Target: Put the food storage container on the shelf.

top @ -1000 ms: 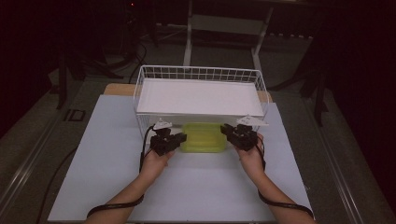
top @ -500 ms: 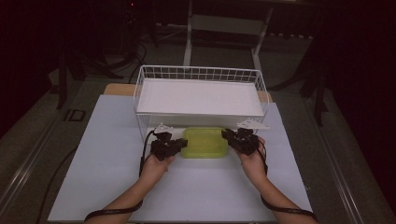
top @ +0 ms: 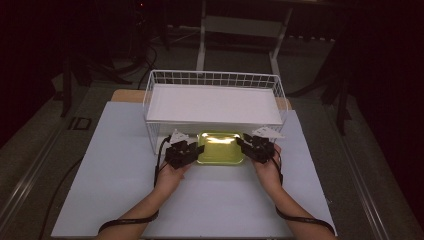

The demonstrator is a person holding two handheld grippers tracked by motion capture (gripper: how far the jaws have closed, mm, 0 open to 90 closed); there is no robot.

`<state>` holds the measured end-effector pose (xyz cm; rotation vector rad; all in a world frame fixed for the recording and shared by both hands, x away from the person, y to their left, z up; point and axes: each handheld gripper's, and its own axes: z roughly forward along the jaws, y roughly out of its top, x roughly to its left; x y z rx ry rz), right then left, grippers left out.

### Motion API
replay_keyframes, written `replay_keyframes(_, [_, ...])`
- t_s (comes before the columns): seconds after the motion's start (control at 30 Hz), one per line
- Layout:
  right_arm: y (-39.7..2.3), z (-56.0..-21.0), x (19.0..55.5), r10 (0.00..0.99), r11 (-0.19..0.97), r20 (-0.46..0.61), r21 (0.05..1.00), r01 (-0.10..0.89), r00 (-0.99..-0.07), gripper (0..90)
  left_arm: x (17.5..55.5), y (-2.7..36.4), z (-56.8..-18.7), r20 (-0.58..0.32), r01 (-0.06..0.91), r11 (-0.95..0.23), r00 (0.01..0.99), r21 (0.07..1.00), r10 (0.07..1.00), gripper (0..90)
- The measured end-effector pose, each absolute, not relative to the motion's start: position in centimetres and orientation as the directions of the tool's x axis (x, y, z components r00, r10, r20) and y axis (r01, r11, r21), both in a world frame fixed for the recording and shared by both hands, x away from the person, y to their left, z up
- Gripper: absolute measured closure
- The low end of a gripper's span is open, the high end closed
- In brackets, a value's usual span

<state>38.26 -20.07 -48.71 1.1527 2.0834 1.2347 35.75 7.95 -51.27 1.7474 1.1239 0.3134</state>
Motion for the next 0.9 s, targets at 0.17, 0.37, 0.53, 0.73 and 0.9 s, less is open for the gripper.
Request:
replay_keyframes(0.17, [-19.8,-49.3,38.4,0.847,0.279,-0.018,0.865,0.416,-0.531,53.9,36.4,7.7,-51.5,-0.242,0.519,-0.084,0.528,0.851,0.814,58.7])
replay_keyframes(0.37, [-19.2,-49.7,38.4,0.841,0.3,-0.044,0.867,0.398,-0.539,51.3,36.7,7.9,-51.8,-0.269,0.523,-0.044,0.507,0.851,0.819,51.1])
replay_keyframes(0.53, [-19.3,-49.0,37.6,0.83,0.29,-0.03,0.877,0.383,-0.557,50.6,36.2,8.4,-51.4,-0.262,0.514,-0.049,0.515,0.856,0.816,49.1])
replay_keyframes(0.73, [-19.4,-47.8,35.9,0.805,0.262,0.022,0.883,0.388,-0.593,50.8,34.8,9.4,-50.3,-0.273,0.502,-0.048,0.546,0.864,0.792,47.0])
replay_keyframes(0.9, [-19.1,-47.2,34.2,0.776,0.26,0.049,0.884,0.389,-0.629,53.9,33.2,10.2,-49.4,-0.292,0.501,-0.05,0.58,0.864,0.76,40.2])
